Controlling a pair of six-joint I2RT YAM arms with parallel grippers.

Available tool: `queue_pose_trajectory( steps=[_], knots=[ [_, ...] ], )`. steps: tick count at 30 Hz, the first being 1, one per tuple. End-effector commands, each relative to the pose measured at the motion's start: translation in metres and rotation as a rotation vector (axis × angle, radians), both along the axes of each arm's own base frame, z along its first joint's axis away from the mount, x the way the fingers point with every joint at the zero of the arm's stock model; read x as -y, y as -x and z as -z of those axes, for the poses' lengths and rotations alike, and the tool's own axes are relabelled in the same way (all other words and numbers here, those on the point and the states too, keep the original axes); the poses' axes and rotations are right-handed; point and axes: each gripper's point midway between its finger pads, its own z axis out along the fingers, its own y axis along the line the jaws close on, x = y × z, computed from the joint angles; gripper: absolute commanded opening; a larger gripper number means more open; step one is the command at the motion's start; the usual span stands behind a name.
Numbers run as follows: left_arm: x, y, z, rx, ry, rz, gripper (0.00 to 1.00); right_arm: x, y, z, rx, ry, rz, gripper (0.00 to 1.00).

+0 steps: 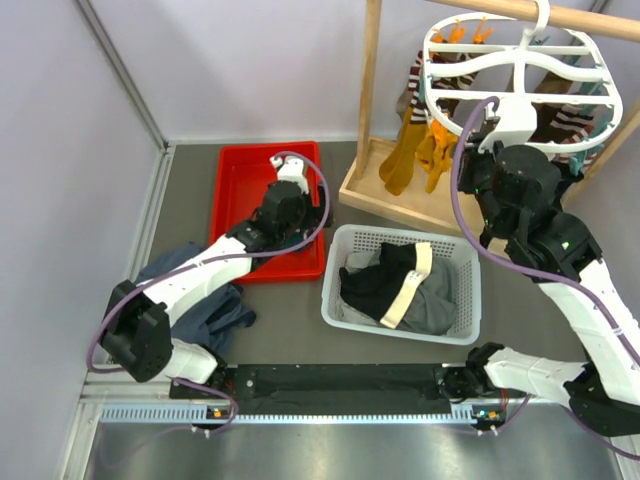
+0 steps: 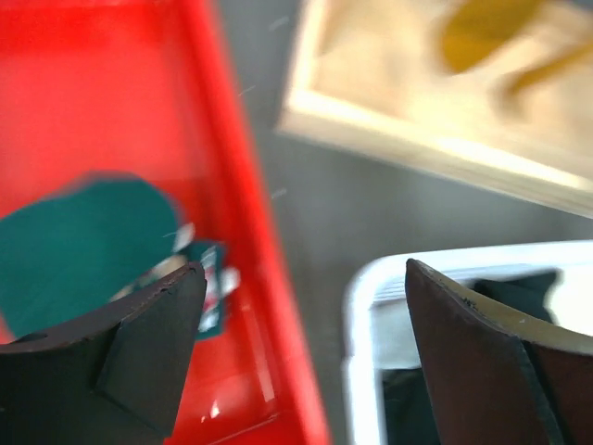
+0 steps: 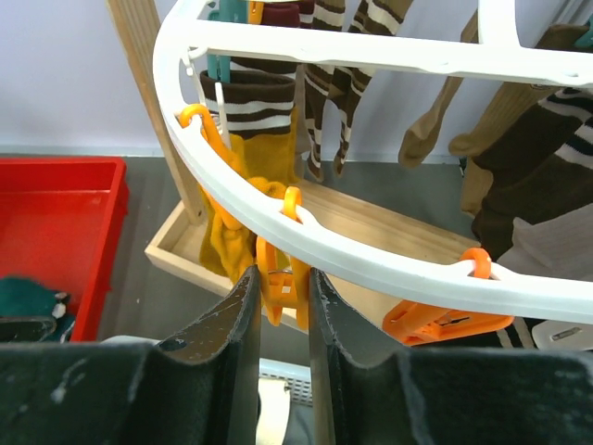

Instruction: Remove the socks clipped to the hanger

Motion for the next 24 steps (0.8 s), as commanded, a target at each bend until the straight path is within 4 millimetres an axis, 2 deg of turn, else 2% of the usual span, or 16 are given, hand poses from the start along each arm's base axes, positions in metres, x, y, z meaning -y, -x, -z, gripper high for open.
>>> queue_pose_trajectory(
  steps=[1,4,6,7,9,14,15,18,24],
  knots=[
    [0.053,0.014,-0.103,0.235,0.088,0.242,0.93,0.009,0.004,-0.017,0.059,-0.027,0.010,0.21],
    [0.086,0.031,-0.127,0.311,0.081,0.347,0.93,0.008,0.007,-0.020,0.066,-0.035,-0.010,0.21],
    [0.111,0.047,-0.134,0.341,0.084,0.427,0.93,0.006,0.009,-0.022,0.066,-0.049,-0.021,0.21],
    [0.121,0.048,-0.142,0.372,0.083,0.449,0.92,0.006,0.009,-0.023,0.067,-0.054,-0.024,0.21],
    [0.142,0.058,-0.148,0.387,0.101,0.507,0.92,0.006,0.011,-0.025,0.072,-0.064,-0.033,0.21],
    [0.187,0.062,-0.168,0.431,0.206,0.607,0.91,0.006,0.012,-0.024,0.072,-0.064,-0.036,0.22],
    [0.198,0.069,-0.169,0.433,0.218,0.637,0.91,0.004,0.012,-0.022,0.066,-0.063,-0.040,0.22],
    [0.220,0.062,-0.171,0.442,0.214,0.646,0.90,0.003,0.012,-0.021,0.061,-0.064,-0.047,0.22],
    [0.233,0.040,-0.165,0.457,0.203,0.574,0.89,0.005,0.016,-0.024,0.068,-0.071,-0.052,0.22]
  ],
)
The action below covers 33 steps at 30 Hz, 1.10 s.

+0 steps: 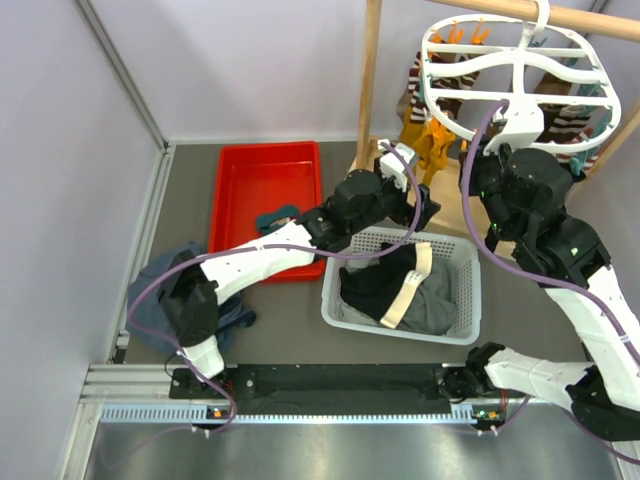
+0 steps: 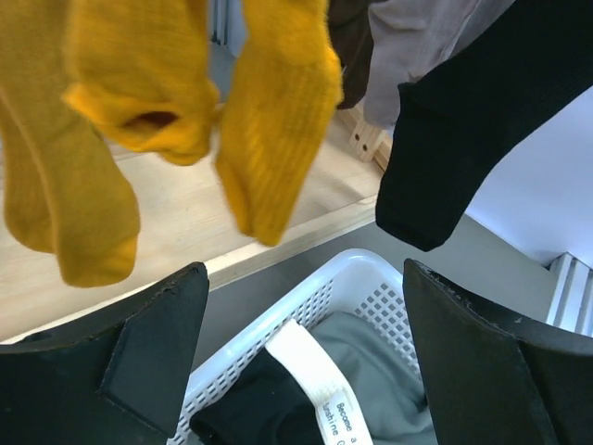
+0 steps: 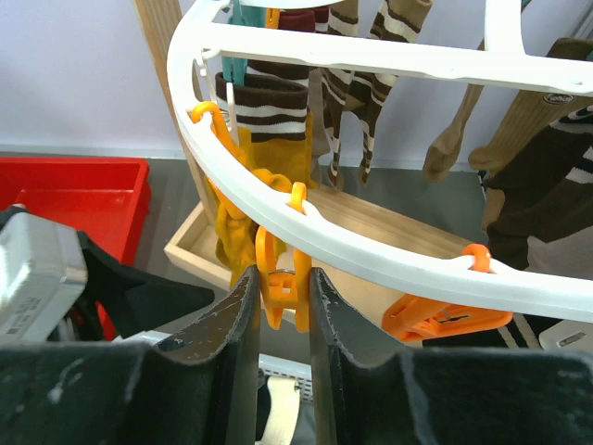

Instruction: Remove the socks clipped to the hanger

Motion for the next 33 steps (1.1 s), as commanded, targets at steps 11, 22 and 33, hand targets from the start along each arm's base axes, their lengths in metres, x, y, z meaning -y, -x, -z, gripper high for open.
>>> queue_pose_trajectory(
  steps=[11,22,33],
  knots=[
    [0.013,-0.008,-0.055,0.145,0.134,-0.096,0.15,0.022,0.012,-0.017,0.041,-0.040,0.060,0.27],
    [0.010,0.043,-0.069,0.263,0.136,-0.179,0.00,0.042,0.049,-0.026,-0.032,-0.153,0.085,0.53],
    [0.018,0.062,-0.071,0.345,0.089,-0.253,0.00,0.016,0.048,-0.060,-0.074,-0.185,-0.036,0.56]
  ],
)
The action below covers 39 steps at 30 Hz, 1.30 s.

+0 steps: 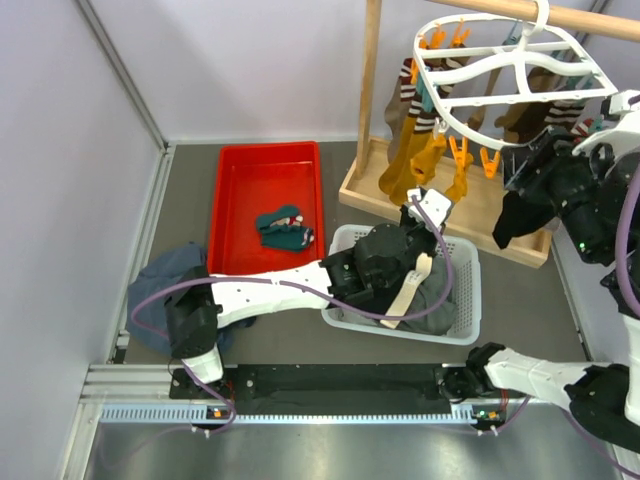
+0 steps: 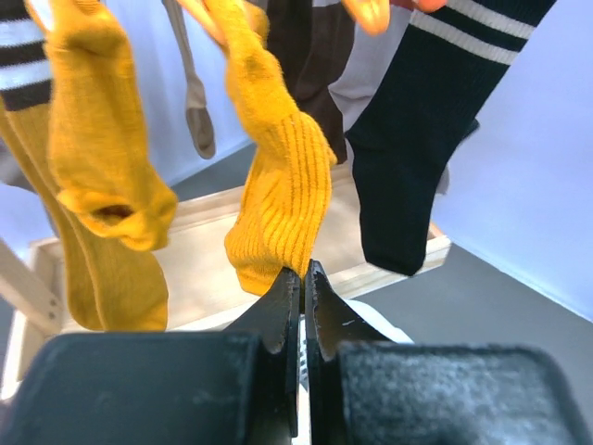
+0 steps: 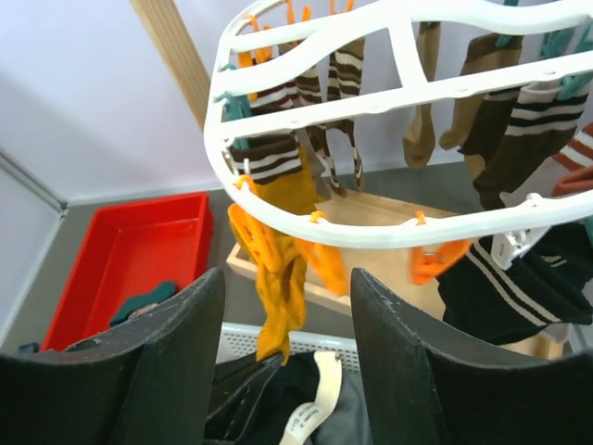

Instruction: Remove the socks clipped to the hanger

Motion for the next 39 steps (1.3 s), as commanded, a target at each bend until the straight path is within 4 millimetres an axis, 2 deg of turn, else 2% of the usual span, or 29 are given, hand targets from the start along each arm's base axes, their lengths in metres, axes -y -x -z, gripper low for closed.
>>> queue_pose_trajectory(
  steps=[1,6,10,17,25,30,39],
  knots=[
    [-0.012,0.001,-0.039,0.072,0.077,-0.071,0.00,-0.026,-0.022,0.010,-0.088,0.039,-0.058,0.56],
    [-0.009,0.006,-0.041,0.101,0.054,-0.085,0.00,-0.046,-0.042,0.012,-0.092,0.059,-0.089,0.56],
    [-0.010,0.006,-0.043,0.106,0.050,-0.094,0.00,-0.054,-0.053,0.020,-0.116,0.086,-0.079,0.56],
    [-0.007,0.007,-0.041,0.119,0.035,-0.101,0.00,-0.052,-0.068,0.040,-0.170,0.194,0.039,0.56],
    [-0.004,0.006,-0.037,0.123,0.018,-0.114,0.00,-0.055,-0.059,0.033,-0.138,0.204,0.050,0.52],
    [-0.007,0.008,-0.039,0.138,0.019,-0.129,0.00,-0.055,-0.062,0.051,-0.181,0.237,0.067,0.52],
    [-0.006,0.009,-0.038,0.163,-0.002,-0.149,0.00,-0.054,-0.067,0.057,-0.193,0.315,0.131,0.51]
  ],
)
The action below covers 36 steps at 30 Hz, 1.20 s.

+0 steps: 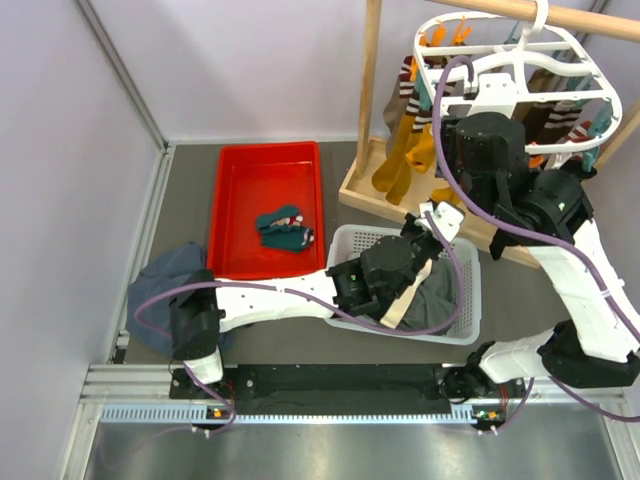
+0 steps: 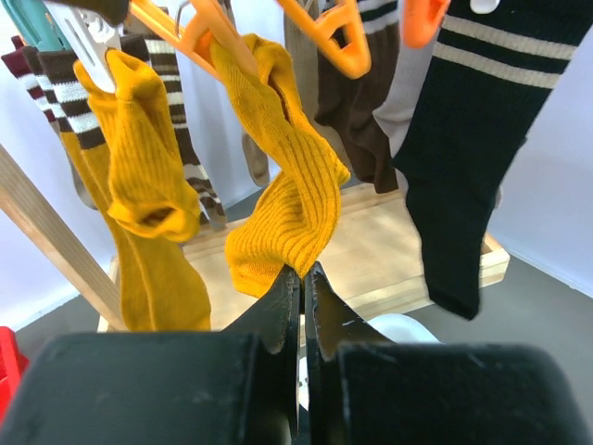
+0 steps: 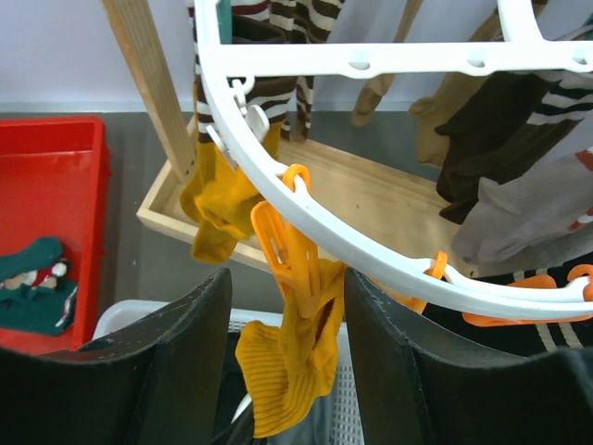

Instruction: Remove the socks clipped to the hanger

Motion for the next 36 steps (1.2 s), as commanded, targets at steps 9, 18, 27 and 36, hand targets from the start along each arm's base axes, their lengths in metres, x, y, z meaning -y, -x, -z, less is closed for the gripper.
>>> queue_pose_trajectory(
  steps=[9,18,27,36],
  knots=[
    [0.000,0.005,-0.025,0.053,0.060,-0.023,0.00,0.005,-0.015,0.002,0.018,0.169,0.135,0.52],
    [0.000,0.008,-0.027,0.056,0.062,-0.019,0.00,0.015,-0.020,-0.006,0.061,0.212,0.221,0.40],
    [-0.002,0.007,-0.025,0.050,0.062,-0.026,0.00,0.013,-0.019,-0.011,0.094,0.173,0.192,0.13],
    [-0.019,0.001,-0.002,0.000,0.075,-0.087,0.00,0.008,-0.013,-0.024,0.152,0.064,0.108,0.08]
  ],
)
